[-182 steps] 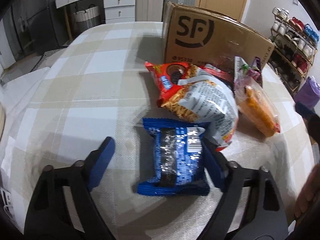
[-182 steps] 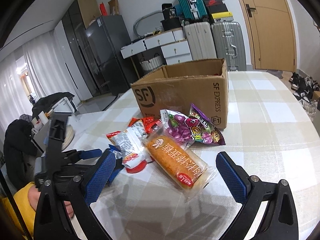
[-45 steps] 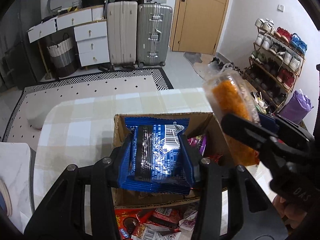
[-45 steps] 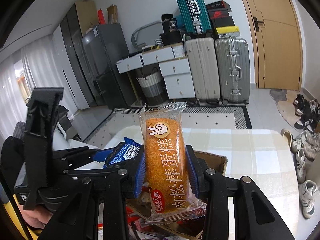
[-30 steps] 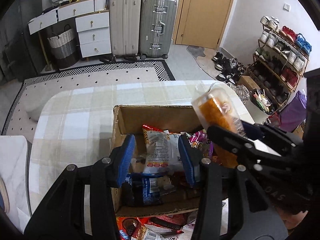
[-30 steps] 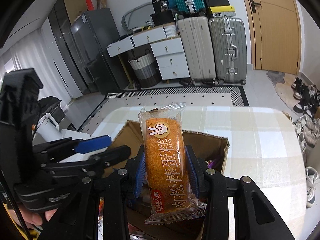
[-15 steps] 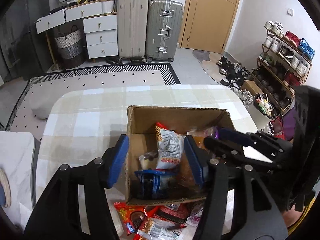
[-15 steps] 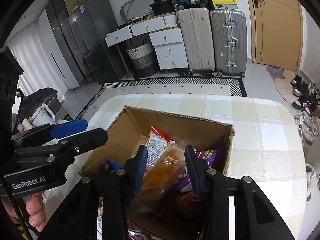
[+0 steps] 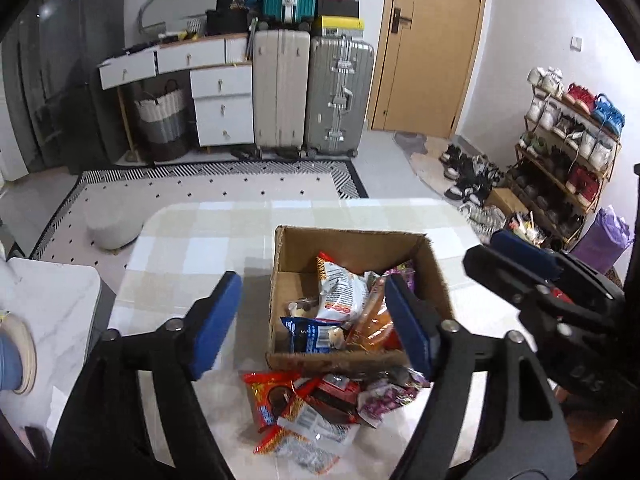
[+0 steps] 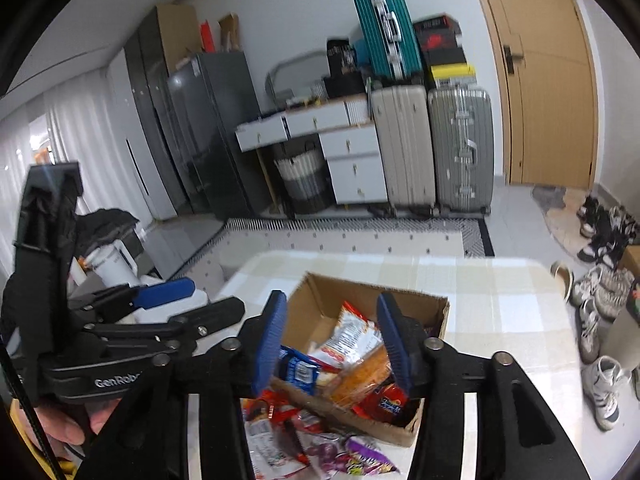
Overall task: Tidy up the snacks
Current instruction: 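Withdraw both tools from the box back toward the remaining snacks, then grasp the white noodle snack bag with the left tool while the right tool grasps the purple candy bag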
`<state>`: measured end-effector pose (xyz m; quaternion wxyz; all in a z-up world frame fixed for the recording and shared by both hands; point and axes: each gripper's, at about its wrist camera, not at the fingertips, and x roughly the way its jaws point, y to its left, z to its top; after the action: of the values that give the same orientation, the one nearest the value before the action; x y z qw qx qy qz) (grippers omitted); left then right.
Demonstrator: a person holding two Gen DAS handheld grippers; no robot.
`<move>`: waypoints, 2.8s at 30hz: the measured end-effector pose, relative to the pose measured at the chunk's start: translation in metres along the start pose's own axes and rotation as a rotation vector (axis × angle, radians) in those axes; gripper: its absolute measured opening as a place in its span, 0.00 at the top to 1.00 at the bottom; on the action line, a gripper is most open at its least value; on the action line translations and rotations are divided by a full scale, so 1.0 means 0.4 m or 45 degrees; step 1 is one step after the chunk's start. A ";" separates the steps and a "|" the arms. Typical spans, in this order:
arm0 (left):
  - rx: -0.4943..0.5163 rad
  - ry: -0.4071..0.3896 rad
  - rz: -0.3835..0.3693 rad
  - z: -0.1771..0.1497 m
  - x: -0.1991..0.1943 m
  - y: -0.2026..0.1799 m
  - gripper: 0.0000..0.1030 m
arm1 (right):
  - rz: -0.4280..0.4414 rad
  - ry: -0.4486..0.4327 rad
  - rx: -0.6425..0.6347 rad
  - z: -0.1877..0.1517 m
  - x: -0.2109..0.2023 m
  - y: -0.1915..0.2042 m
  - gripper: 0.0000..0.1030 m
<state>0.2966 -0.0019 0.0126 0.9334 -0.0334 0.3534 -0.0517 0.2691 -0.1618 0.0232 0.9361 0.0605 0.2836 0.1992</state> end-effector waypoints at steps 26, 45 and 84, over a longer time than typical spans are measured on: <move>0.005 -0.414 -0.053 -0.351 -0.732 -0.048 0.01 | 0.050 -0.483 -0.081 -0.287 -0.634 0.247 0.03; -0.091 -0.210 0.043 -0.568 -0.592 0.114 0.01 | 0.025 -0.401 -0.032 -0.415 -0.530 0.197 0.01; -0.229 0.383 0.109 -0.507 0.131 0.103 0.01 | -0.040 0.153 0.091 -0.418 -0.005 -0.033 0.01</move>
<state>0.2043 0.0276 -0.1775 0.8646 -0.0937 0.4933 0.0157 0.1791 -0.1748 -0.1177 0.9176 0.0774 0.3472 0.1775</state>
